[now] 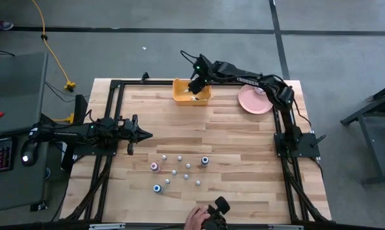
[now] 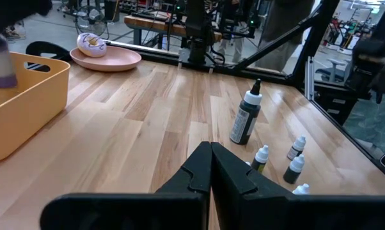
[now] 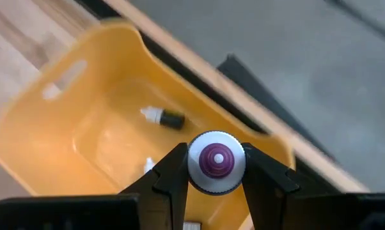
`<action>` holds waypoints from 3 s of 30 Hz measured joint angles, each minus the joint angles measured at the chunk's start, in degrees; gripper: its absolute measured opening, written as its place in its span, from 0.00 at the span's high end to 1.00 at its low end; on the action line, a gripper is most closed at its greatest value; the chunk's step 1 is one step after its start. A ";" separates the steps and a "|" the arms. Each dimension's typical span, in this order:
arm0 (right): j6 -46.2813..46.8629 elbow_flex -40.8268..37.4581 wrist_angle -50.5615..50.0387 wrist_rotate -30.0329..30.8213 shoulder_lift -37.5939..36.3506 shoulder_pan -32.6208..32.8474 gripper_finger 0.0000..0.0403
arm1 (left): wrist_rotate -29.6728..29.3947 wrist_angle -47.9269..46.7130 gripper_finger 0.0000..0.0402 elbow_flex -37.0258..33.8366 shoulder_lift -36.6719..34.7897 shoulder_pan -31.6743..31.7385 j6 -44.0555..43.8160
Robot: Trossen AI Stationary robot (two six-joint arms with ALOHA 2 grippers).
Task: Pick & Place food coloring
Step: Put the big violet food coloring bottle into the yellow bin, then put the big black food coloring bottle into the yellow bin
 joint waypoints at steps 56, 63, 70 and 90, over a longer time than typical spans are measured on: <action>-9.25 -4.69 1.75 -8.61 -20.86 8.35 0.52 | 0.06 0.00 1.00 0.02 0.00 -0.02 0.00; -11.48 -4.71 -3.29 -8.65 -25.91 14.67 0.52 | 0.06 0.00 1.00 0.01 -0.02 -0.02 0.00; -10.75 -4.93 -16.85 -4.22 -29.57 19.26 0.52 | 0.06 0.00 1.00 0.02 -0.01 -0.02 -0.01; 3.15 -42.30 -5.31 -9.36 -53.25 33.46 0.52 | 0.06 0.00 1.00 0.02 -0.02 0.00 -0.02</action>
